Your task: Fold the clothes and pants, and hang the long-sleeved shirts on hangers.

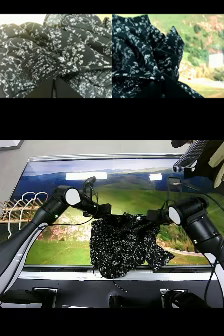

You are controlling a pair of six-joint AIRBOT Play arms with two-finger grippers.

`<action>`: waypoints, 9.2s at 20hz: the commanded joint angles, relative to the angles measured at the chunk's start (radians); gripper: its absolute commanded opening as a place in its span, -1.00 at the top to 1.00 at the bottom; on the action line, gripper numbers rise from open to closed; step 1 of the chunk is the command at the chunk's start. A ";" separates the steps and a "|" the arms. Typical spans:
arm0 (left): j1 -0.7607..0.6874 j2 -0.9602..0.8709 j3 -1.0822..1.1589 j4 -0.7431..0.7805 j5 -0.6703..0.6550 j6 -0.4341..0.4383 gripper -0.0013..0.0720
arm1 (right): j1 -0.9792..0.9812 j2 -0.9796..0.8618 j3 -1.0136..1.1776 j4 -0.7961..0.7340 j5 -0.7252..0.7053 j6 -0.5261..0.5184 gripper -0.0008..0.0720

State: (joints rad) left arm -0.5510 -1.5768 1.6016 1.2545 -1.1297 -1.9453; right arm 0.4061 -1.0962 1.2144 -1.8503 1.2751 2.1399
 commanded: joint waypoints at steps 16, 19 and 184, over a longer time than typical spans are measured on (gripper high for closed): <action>-0.062 -0.025 0.001 -0.001 0.090 -0.008 0.91 | -0.001 0.029 -0.005 -0.016 0.061 0.045 0.89; -0.057 -0.025 0.001 0.005 0.112 -0.037 0.91 | -0.001 0.028 -0.005 -0.012 0.055 0.045 0.88; -0.111 0.441 -0.537 0.212 -0.145 0.870 0.92 | 0.005 -0.049 0.300 0.141 0.188 -0.192 0.89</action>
State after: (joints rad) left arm -0.6533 -1.1324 1.0595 1.4570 -1.3125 -1.0248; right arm 0.4095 -1.1500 1.5066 -1.7447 1.4113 1.9606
